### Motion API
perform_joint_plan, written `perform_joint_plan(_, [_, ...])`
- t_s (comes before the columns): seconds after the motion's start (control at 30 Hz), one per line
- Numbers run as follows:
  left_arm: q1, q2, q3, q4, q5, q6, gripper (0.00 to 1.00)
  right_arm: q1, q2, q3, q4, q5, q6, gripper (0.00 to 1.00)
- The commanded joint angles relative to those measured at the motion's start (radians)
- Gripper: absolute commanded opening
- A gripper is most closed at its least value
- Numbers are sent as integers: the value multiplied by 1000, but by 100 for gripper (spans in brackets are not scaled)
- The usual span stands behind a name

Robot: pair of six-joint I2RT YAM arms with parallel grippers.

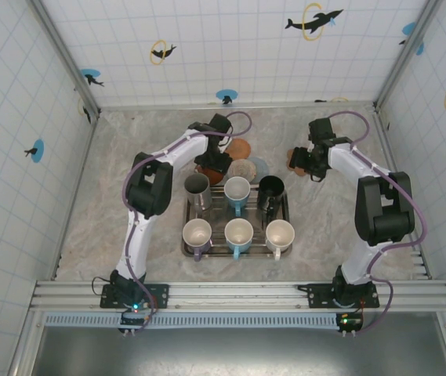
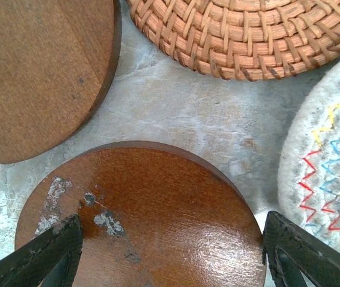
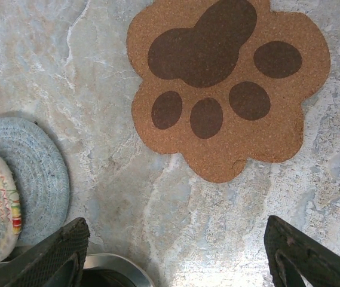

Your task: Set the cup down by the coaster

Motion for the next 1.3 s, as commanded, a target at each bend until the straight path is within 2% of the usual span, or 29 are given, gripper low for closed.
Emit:
perform_joint_plan(0.0, [20,98,-36,-91,-37,4,79,4,13,30,5,-7,-2,79])
perform_joint_plan(0.5, [65,93,-44,-84,-74,-4,79,3,15,36,4,-10,-1,79])
perform_joint_plan(0.57, [106,96,-44,-80,-83,-10,79,2,15,36,5,-8,1,79])
perform_joint_plan(1.27, [243,130,-2,-38,-119,0,79,6,10,42,-1,1,11,79])
